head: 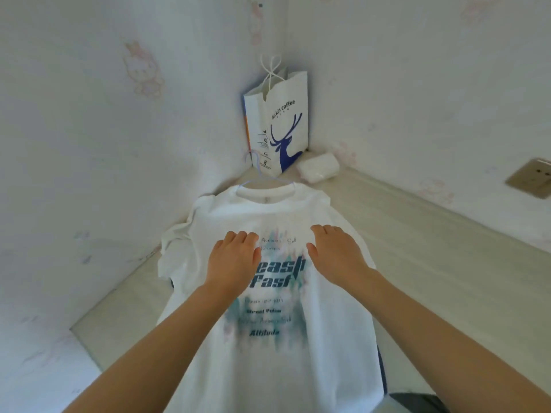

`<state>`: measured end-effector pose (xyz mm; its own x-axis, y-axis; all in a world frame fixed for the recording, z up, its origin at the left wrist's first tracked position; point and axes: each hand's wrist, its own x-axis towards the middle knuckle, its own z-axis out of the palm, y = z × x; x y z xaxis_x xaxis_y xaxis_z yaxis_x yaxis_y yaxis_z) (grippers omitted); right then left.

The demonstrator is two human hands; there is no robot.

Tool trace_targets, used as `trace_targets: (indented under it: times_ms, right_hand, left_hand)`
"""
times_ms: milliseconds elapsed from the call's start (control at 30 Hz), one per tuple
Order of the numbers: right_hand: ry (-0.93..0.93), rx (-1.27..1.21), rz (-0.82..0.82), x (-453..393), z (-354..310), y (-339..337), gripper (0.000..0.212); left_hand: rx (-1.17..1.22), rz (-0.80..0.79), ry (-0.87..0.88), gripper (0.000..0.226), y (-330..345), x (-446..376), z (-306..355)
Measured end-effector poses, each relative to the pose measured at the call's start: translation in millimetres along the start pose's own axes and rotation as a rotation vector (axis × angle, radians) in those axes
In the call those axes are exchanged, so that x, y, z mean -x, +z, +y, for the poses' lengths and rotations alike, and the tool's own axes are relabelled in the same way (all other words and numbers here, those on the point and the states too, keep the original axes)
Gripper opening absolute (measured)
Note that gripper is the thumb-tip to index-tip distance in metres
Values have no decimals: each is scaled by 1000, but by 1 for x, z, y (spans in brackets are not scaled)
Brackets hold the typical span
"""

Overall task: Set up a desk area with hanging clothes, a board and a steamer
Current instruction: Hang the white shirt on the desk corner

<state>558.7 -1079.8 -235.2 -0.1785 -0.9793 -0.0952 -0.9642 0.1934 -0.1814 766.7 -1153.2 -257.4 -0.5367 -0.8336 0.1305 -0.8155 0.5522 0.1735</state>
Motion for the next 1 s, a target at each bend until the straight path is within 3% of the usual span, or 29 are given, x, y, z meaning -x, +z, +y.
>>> trace_targets:
  times_ms: [300,400,667,1000]
  right_hand:
    - [166,-57,16,161,-72,58,38]
    - [233,-49,26,212,-97,75,39]
    - [455,-99,88,350,-129,99,38]
    - [801,-161,152,543,-134,135,35]
  left_hand:
    - [22,-130,178,27,6,136,14]
    - [44,-102,288,16,2,179,17]
    - [111,-119,429,20,-10,276,46]
    - [125,-194,846,5,-9,414,141]
